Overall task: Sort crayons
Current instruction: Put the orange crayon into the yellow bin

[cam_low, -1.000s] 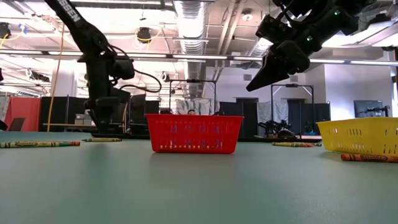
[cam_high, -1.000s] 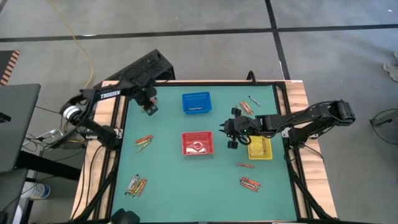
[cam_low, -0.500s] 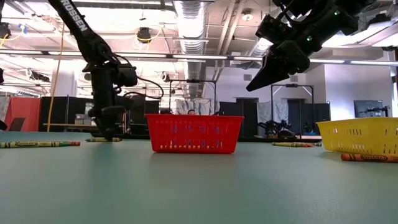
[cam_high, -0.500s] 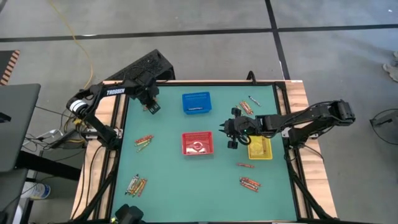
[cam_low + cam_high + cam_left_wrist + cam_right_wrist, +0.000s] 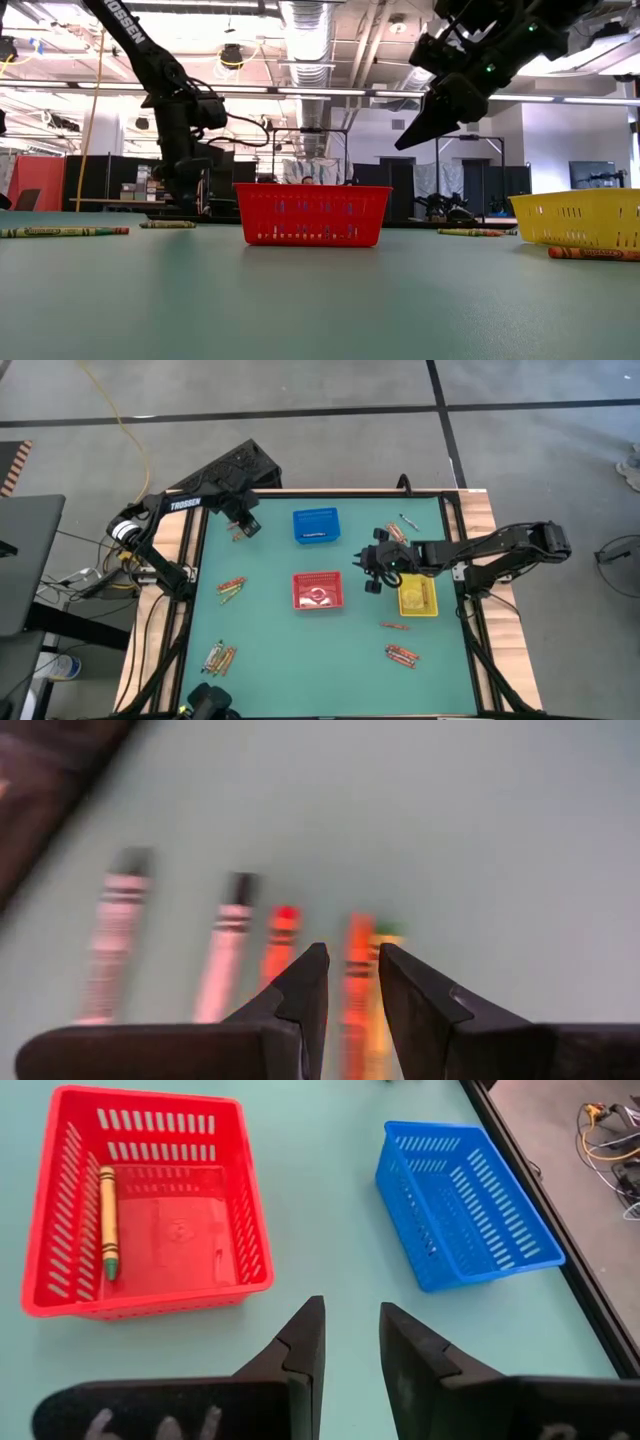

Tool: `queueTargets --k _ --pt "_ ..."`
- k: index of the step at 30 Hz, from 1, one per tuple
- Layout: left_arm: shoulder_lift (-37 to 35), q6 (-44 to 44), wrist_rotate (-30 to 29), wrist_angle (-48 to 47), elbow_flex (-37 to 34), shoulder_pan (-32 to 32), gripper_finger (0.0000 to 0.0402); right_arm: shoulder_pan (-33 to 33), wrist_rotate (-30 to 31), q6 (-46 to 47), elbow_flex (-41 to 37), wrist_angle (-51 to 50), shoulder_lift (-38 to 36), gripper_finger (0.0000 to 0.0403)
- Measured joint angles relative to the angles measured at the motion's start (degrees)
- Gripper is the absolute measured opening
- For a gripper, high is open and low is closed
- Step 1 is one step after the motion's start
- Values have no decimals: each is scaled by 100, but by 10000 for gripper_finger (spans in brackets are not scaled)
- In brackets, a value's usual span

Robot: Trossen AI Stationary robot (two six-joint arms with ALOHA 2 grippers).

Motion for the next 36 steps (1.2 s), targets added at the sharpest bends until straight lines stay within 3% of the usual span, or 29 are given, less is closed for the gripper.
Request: queueTargets --k 4,13,21,27,36 --pt "0 39 -489 171 0 2 82 -6 -111 0 0 0 0 92" --pt "111 -16 -291 300 0 0 82 -5 -130 -2 0 -4 0 92" --pt "765 -92 -570 431 28 -11 82 -5 -141 0 0 -42 0 92" --pt "852 2 -504 460 33 -50 80 -12 -143 -4 0 -44 0 92" --pt "863 45 -319 488 37 -46 10 -14 -143 2 0 -42 0 92"
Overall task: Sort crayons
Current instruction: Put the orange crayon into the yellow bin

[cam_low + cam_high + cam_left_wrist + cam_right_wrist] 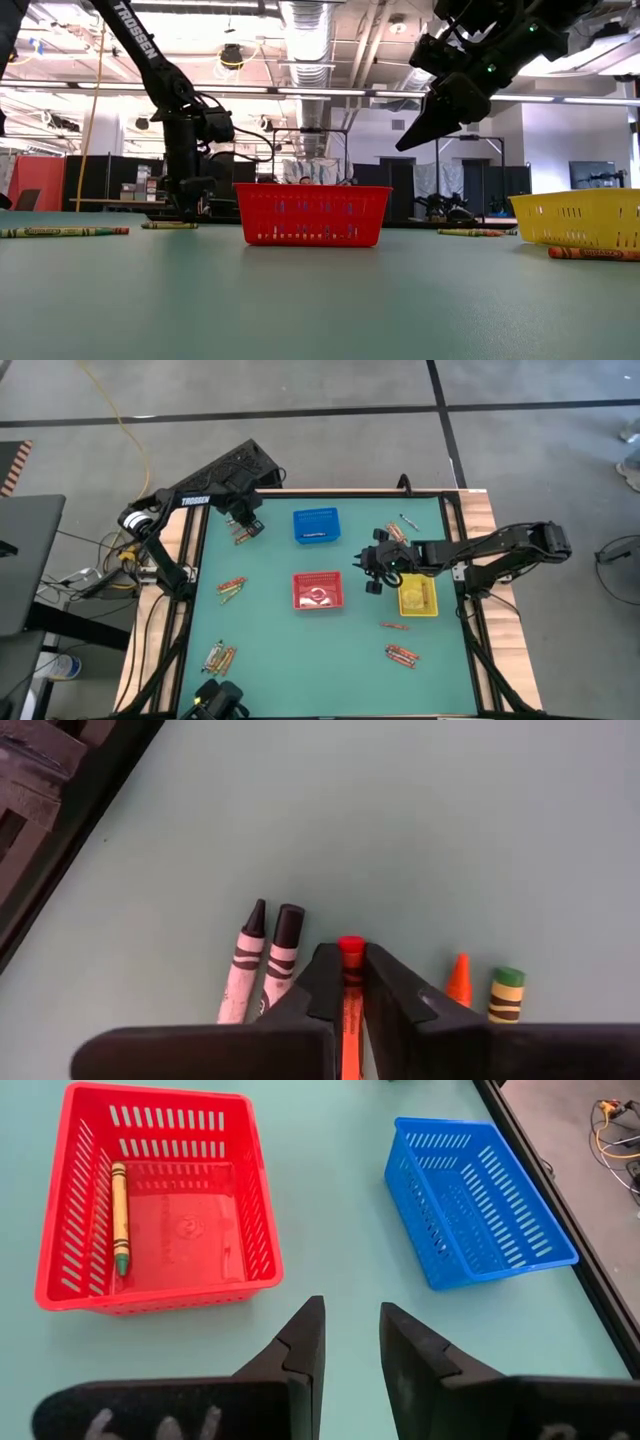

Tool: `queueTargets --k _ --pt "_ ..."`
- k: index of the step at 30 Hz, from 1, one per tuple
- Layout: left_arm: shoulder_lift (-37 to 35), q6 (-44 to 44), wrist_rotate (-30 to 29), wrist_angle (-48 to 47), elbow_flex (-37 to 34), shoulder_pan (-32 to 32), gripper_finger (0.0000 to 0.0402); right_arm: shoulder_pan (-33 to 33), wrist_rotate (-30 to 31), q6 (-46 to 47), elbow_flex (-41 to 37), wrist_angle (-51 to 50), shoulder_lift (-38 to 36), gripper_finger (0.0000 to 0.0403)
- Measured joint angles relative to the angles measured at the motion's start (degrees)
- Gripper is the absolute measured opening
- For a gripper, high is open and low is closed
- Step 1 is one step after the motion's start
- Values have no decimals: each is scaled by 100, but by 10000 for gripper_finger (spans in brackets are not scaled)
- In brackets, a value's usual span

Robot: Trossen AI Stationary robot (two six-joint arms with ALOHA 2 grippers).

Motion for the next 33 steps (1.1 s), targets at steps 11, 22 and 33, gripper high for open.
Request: queueTargets --k 11,22,33 --pt "-629 -57 602 138 238 -212 15 44 0 111 0 -2 0 92" --pt "-1380 -453 2348 863 235 -1439 15 42 0 250 0 2 0 92" --pt "-1385 -775 4074 4236 238 -3199 15 16 -293 173 0 1155 125 92"
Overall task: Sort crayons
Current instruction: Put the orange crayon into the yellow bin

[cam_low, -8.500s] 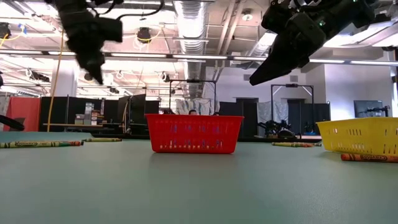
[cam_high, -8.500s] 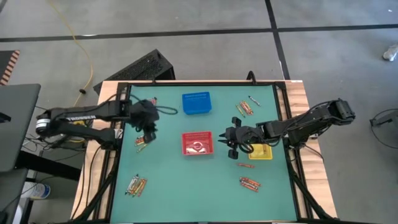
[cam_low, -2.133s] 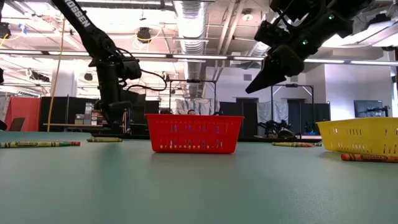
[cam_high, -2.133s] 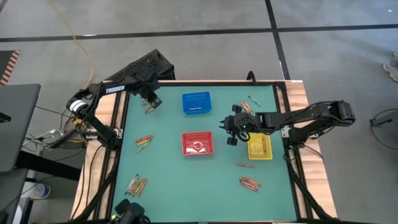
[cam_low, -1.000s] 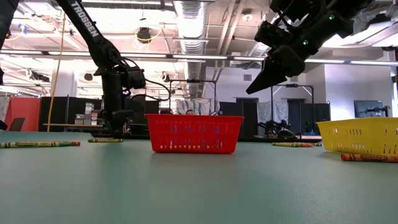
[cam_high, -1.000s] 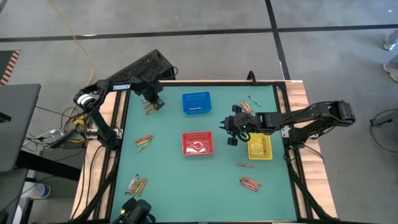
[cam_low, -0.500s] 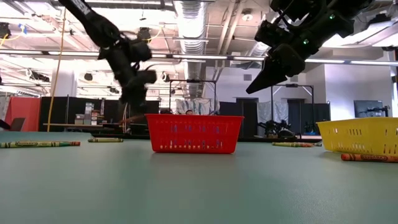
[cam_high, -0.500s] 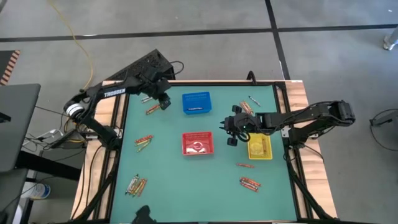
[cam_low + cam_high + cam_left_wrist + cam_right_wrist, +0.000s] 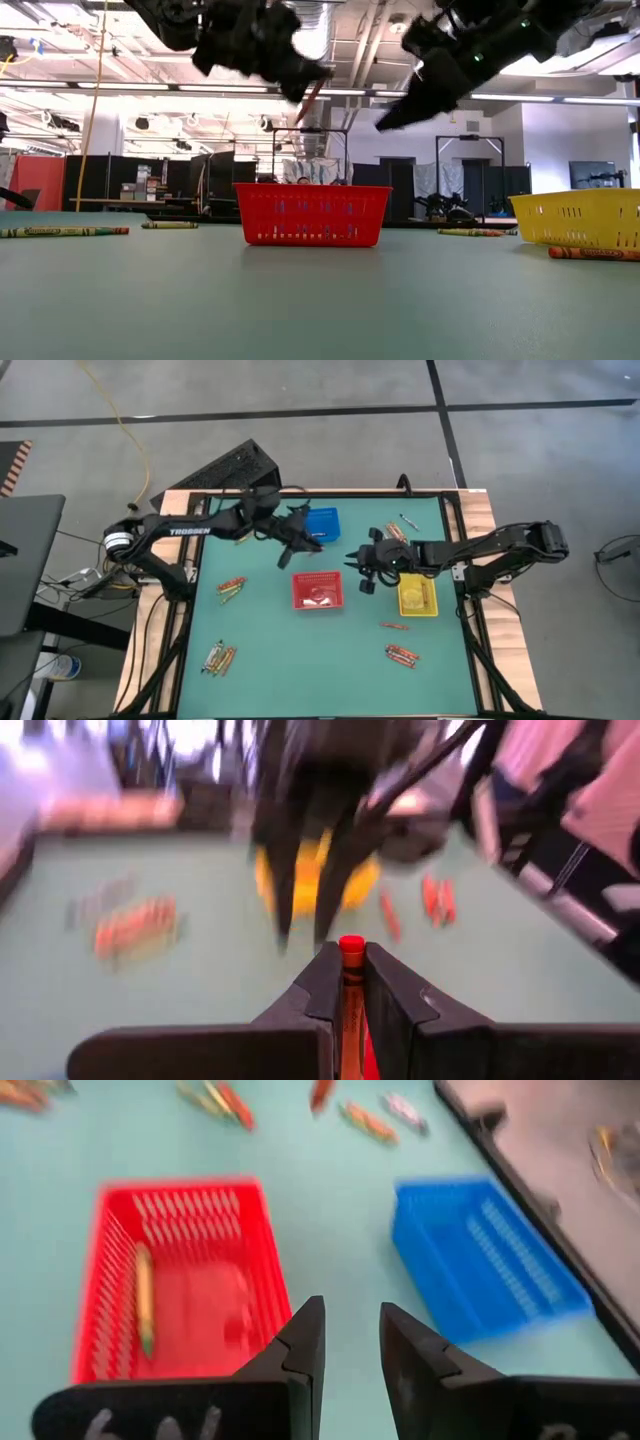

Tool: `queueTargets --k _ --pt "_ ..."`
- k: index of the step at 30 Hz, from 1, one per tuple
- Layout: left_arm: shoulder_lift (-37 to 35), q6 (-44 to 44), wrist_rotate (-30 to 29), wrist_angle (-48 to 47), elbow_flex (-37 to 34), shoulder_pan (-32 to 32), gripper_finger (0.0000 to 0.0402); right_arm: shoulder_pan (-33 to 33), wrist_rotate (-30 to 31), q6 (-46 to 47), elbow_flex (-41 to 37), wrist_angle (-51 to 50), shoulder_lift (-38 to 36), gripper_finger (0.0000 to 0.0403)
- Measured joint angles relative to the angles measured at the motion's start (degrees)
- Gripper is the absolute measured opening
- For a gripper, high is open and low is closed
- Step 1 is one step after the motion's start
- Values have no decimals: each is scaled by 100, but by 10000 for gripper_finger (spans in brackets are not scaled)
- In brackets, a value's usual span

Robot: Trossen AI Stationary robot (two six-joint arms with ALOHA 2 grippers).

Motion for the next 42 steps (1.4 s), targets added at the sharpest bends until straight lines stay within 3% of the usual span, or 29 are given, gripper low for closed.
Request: queueTargets --k 4,8,16,21,26,37,42 --pt "77 19 -174 691 7 -334 15 -73 -583 -410 2 874 91 97" --pt "78 -117 -461 1316 -83 -418 15 -78 -656 -806 -2 1428 87 114" --pt "78 -1102 -1129 3853 -1220 -307 15 -190 -894 -1017 -2 2024 93 186" --pt "80 -1152 -1189 4592 -1516 -341 15 -323 -1009 -1057 -2 2324 91 222" --pt "143 -763 -1196 4731 -1504 -494 15 -467 -1502 -866 0 2848 181 230" --pt "156 -583 -1184 4709 -1502 -541 15 -490 -1515 -817 629 3283 1159 226" --pt "156 -577 -1158 4599 -1502 -490 15 -490 -1508 -817 752 3076 1213 198"
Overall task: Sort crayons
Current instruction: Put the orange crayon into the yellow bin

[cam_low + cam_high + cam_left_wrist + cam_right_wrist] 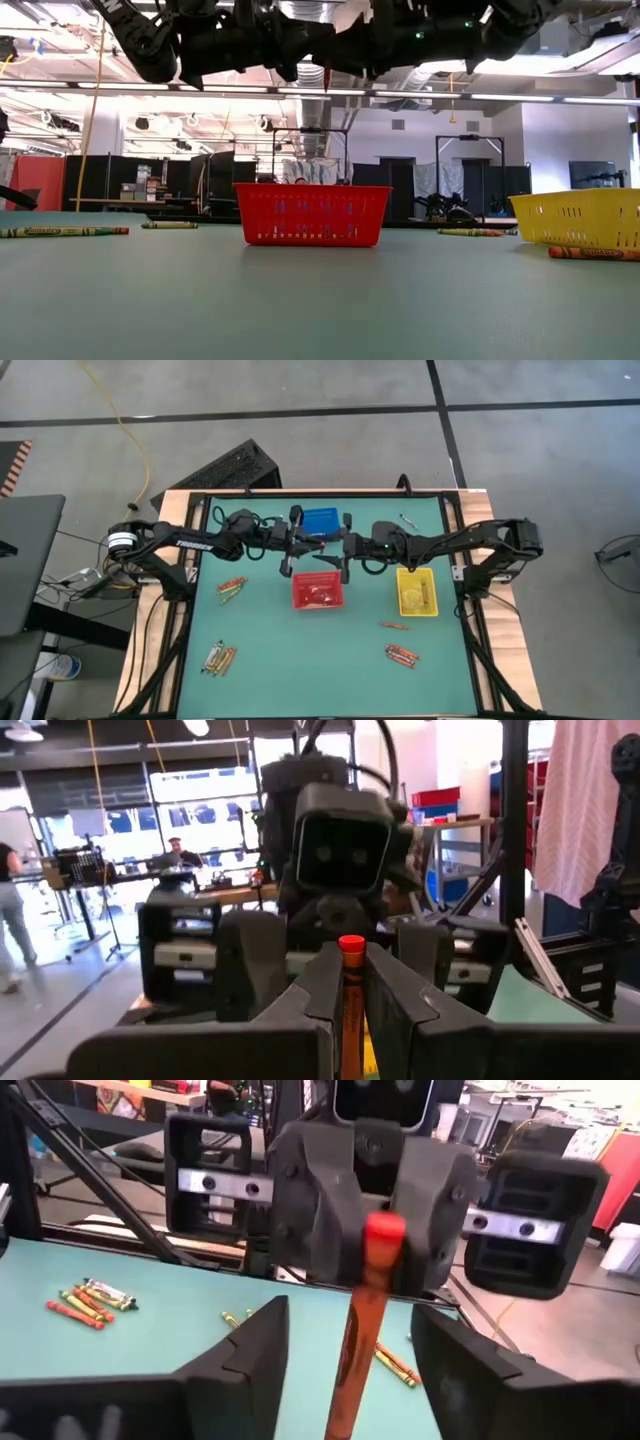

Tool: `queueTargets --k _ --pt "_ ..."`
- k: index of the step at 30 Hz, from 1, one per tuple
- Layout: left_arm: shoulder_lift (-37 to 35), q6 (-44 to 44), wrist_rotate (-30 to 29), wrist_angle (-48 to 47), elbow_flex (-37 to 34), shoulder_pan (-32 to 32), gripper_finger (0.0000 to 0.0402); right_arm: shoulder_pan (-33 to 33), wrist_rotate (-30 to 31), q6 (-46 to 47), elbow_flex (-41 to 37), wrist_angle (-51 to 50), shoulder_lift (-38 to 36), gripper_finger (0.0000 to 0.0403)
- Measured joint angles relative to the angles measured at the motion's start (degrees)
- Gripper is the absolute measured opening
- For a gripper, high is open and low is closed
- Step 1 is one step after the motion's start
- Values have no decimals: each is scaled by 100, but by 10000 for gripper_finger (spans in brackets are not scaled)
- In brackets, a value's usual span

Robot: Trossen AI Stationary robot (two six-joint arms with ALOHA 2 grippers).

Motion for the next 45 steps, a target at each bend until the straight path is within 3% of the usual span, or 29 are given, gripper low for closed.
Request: queueTargets --k 12,16,19,22,25,29,32,37,45 --pt "-2 -54 634 -76 0 183 29 -35 24 20 -2 -443 -195 12" --pt "-2 -250 921 -226 0 323 67 -18 24 78 -2 -597 -214 15" --pt "-27 -455 1175 -521 0 517 104 6 30 104 -2 -1275 -455 10" --pt "-244 -601 1472 -1227 0 819 138 68 68 362 -2 -2444 -925 6" --pt "-620 -537 1550 -2521 0 1146 162 149 72 894 -2 -3908 -1527 6" --pt "-1162 -28 1004 -4228 0 1406 170 324 324 2084 -2 -5822 -2234 7" --pt "-1442 398 495 -4968 0 1375 171 455 448 3328 -2 -7149 -2559 7" --pt "-1595 618 158 -5140 0 1171 171 765 463 5284 -2 -8930 -2558 7" --pt "-1596 796 122 -5173 0 957 171 1269 519 6842 -6 -10327 -2038 8"
